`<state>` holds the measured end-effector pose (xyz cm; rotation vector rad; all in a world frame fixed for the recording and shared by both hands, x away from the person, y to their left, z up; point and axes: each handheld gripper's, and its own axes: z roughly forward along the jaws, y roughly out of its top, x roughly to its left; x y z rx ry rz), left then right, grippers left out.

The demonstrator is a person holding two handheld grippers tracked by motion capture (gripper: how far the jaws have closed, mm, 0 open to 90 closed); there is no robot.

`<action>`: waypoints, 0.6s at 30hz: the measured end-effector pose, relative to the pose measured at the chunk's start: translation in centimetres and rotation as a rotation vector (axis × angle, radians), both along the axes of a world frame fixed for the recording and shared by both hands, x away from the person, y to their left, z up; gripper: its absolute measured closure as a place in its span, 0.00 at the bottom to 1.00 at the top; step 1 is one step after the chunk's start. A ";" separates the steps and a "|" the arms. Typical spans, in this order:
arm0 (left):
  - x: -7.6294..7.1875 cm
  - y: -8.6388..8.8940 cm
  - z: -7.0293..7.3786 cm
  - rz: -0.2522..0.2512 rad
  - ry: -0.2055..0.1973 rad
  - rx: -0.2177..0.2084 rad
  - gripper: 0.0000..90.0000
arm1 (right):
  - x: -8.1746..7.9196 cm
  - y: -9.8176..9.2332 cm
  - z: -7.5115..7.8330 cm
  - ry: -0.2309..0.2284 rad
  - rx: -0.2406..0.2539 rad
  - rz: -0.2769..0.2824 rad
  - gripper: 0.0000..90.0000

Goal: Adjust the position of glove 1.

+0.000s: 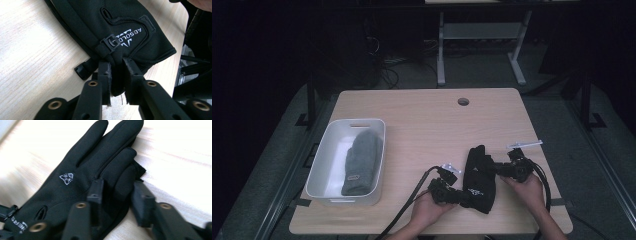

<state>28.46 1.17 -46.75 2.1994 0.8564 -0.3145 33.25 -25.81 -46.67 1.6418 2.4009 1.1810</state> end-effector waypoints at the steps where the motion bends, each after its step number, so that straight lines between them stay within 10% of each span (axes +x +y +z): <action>1: 0.0 0.0 0.0 0.004 0.003 -0.008 0.88 | 0.0 -0.1 0.0 0.007 0.014 -0.007 0.78; 18: 0.5 1.4 0.4 0.014 0.035 -0.046 0.91 | -0.2 -0.5 1.0 0.001 0.121 -0.005 0.82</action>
